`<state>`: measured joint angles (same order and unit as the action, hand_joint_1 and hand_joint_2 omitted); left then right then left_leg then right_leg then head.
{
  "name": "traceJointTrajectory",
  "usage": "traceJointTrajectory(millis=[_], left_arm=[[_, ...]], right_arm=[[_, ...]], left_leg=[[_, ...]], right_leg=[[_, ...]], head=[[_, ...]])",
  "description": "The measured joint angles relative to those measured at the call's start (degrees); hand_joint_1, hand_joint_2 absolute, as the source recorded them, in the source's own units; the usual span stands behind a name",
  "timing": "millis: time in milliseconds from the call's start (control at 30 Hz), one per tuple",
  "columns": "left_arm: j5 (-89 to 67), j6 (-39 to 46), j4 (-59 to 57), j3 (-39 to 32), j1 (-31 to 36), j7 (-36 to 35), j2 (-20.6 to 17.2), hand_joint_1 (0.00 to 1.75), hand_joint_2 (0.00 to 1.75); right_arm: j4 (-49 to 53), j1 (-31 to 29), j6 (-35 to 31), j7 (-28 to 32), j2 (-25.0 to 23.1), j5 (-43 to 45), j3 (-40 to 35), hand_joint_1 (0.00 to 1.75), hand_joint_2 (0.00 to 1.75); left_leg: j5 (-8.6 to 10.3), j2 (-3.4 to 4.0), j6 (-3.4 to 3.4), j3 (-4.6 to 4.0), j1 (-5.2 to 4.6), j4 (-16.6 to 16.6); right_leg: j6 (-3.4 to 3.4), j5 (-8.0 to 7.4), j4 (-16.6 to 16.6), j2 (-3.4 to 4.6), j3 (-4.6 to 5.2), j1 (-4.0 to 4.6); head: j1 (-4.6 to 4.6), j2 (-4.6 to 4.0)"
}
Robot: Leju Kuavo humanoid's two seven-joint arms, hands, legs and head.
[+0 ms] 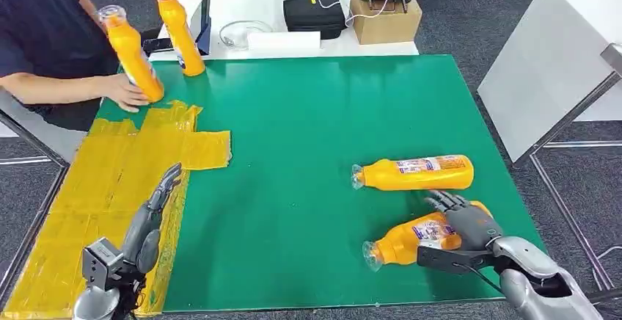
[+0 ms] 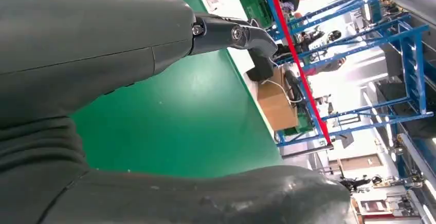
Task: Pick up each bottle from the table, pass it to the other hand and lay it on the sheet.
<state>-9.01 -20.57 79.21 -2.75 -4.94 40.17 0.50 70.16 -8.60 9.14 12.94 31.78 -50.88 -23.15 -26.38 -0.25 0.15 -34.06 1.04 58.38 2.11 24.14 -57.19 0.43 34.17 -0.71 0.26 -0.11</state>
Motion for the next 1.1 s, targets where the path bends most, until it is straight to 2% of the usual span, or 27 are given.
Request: traceJointTrajectory(millis=[567, 600, 633, 667, 767, 867, 1000, 1067, 1100], left_arm=[[0.0, 0.0, -0.3, 0.0, 0.1, 0.0, 0.0, 0.0, 0.0], [0.1, -0.1, -0.4, 0.0, 0.2, 0.0, 0.0, 0.0, 0.0], [0.2, -0.2, -0.5, 0.0, 0.3, 0.0, 0.0, 0.0, 0.0], [0.2, -0.4, -0.7, 0.0, 0.5, 0.0, 0.0, 0.0, 0.0], [0.5, -0.3, -1.4, 0.1, 1.5, 0.0, 0.0, 0.0, 0.0], [1.0, -0.1, -2.4, 0.1, 2.5, 0.0, 0.0, 0.0, 0.0], [1.4, -0.2, -3.7, 0.1, 3.4, 0.0, 0.0, 0.0, 0.0], [2.1, -1.6, -4.5, 0.2, 3.6, 0.0, 0.2, 0.0, 0.0], [2.1, -2.1, -4.9, 0.2, 3.7, -0.1, 0.8, 0.0, 0.0]], right_arm=[[-0.9, -0.6, 0.1, 0.1, -0.2, 0.0, -0.6, 0.0, 1.75], [-1.1, -0.7, 0.7, 0.1, -0.2, 0.0, -0.6, 0.16, 1.75], [-1.4, -0.8, 1.6, 0.1, 0.0, 0.1, -0.8, 1.69, 1.75], [-1.5, -1.0, 2.4, 0.2, 0.2, 0.5, -1.0, 1.75, 1.75], [-1.5, -1.2, 6.7, 0.2, 2.9, 3.9, -2.2, 1.75, 1.75], [0.5, -0.2, 10.2, -0.4, 7.3, 8.4, -3.5, 1.75, 1.75], [3.5, 1.7, 11.3, -1.4, 11.7, 12.2, -4.2, 1.75, 1.75], [4.0, 1.7, 7.9, 0.4, 10.6, 14.3, -4.2, 1.75, 1.75], [3.2, 0.5, 5.3, 0.8, 7.9, 14.2, -4.2, 1.75, 1.75]], left_leg=[[0.0, 0.0, 0.0, 0.07, 0.0, 0.0], [0.0, 0.01, 0.0, 0.08, 0.0, 0.0], [0.0, 0.01, 0.0, 0.1, 0.0, 0.0], [0.0, 0.01, 0.0, 0.14, 0.0, 0.0], [-0.01, -0.04, 0.01, 0.21, -0.01, 0.0], [0.0, -0.34, 0.01, 0.24, -0.02, 0.0], [-0.03, -0.32, 0.04, 0.13, -0.02, 0.0], [-0.03, -0.29, 0.03, -0.04, 0.04, 0.0], [-0.04, -0.08, 0.02, 0.01, 0.11, 0.0]], right_leg=[[0.0, 0.0, 0.0, 0.01, -0.03, 0.0], [0.0, 0.0, 0.0, 0.01, -0.03, 0.0], [0.0, 0.0, 0.0, 0.01, -0.04, 0.0], [0.0, 0.0, 0.0, 0.01, -0.04, 0.0], [0.0, 0.0, 0.0, -0.03, -0.13, -0.01], [0.01, 0.02, 0.0, -0.28, -0.25, -0.02], [0.01, 0.01, 0.0, -0.3, -0.37, -0.02], [0.01, 0.01, 0.0, -0.28, -0.43, 0.06], [-0.01, -0.01, 0.0, -0.11, -0.34, 0.11]], head=[[0.0, 0.0], [0.0, 0.0], [-0.02, 0.0], [-0.02, 0.0], [-0.02, 0.0], [0.0, 0.0], [0.02, 0.0], [0.04, 0.0], [0.13, 0.0]])
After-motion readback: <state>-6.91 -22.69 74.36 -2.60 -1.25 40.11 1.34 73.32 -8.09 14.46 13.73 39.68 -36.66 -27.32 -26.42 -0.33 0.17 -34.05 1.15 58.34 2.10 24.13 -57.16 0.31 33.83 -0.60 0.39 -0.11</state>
